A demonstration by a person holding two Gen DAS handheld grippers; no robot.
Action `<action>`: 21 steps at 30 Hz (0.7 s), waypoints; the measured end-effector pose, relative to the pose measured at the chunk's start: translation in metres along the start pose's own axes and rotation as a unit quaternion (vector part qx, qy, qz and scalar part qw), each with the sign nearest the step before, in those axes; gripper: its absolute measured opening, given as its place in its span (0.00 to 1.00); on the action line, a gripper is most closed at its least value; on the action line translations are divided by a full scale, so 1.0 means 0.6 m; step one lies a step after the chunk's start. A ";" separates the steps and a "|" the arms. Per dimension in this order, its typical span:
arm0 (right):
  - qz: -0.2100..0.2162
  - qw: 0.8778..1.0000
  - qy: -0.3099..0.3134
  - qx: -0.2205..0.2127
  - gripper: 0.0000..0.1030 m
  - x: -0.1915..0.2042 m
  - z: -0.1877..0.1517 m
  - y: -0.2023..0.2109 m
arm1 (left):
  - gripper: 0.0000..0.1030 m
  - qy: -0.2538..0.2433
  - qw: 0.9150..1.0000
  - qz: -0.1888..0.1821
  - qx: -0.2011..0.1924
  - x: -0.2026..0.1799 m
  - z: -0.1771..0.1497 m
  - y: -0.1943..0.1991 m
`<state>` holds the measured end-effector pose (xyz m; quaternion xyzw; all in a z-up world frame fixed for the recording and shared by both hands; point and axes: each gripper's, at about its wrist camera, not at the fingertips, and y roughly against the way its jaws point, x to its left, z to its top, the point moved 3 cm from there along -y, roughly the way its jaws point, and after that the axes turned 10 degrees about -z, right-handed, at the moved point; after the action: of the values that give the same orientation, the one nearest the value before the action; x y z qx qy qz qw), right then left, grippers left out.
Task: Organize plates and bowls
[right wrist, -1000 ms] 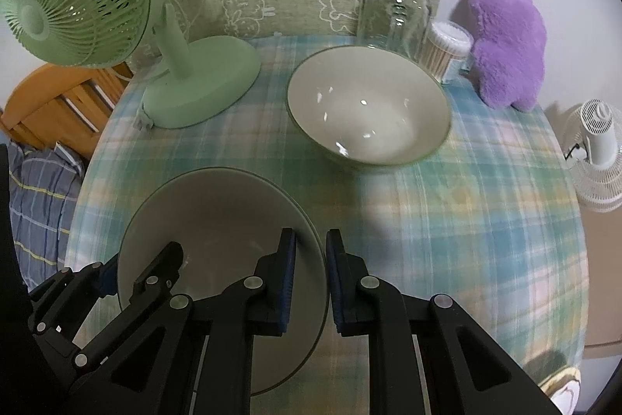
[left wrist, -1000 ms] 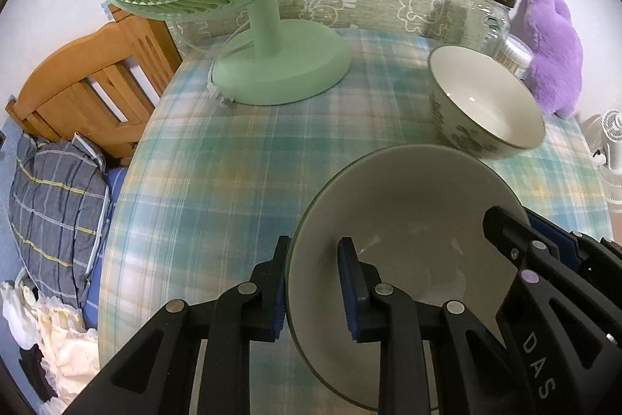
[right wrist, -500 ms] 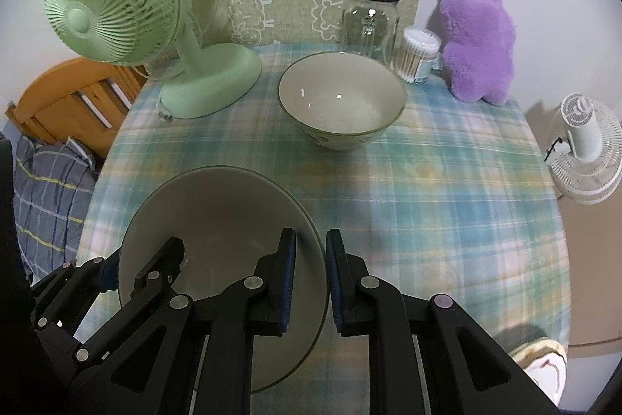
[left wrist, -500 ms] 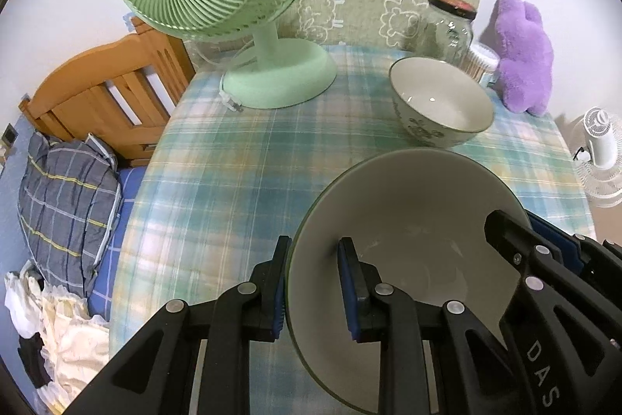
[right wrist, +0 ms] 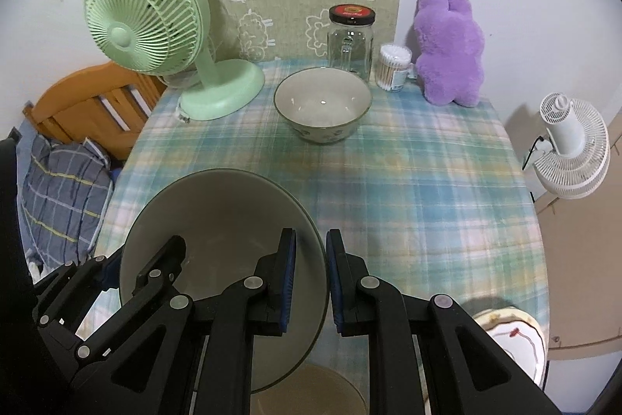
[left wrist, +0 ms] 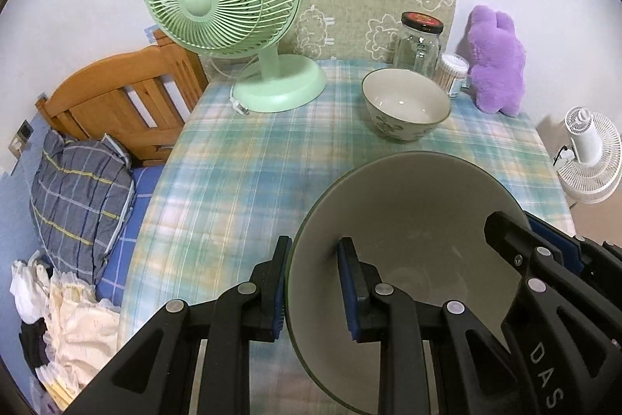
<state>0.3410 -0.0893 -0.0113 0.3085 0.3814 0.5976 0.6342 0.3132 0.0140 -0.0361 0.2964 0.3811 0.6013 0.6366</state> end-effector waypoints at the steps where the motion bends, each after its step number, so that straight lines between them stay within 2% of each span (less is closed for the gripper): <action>1: 0.002 1.000 0.001 -0.001 0.19 -0.004 -0.004 0.006 | 0.21 0.001 1.000 0.000 0.000 -0.003 -0.005 0.005; 13: 0.014 1.000 0.003 -0.002 0.19 -0.060 -0.073 0.052 | 0.21 0.002 1.000 -0.006 0.005 -0.058 -0.075 0.047; 21: 0.016 1.000 0.004 0.004 0.19 -0.084 -0.114 0.066 | 0.21 -0.003 1.000 -0.012 0.017 -0.073 -0.111 0.054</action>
<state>0.2621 -0.1402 -0.0076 0.3149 0.3818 0.6076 0.6212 0.2401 -0.0314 -0.0389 0.3047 0.3926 0.5864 0.6396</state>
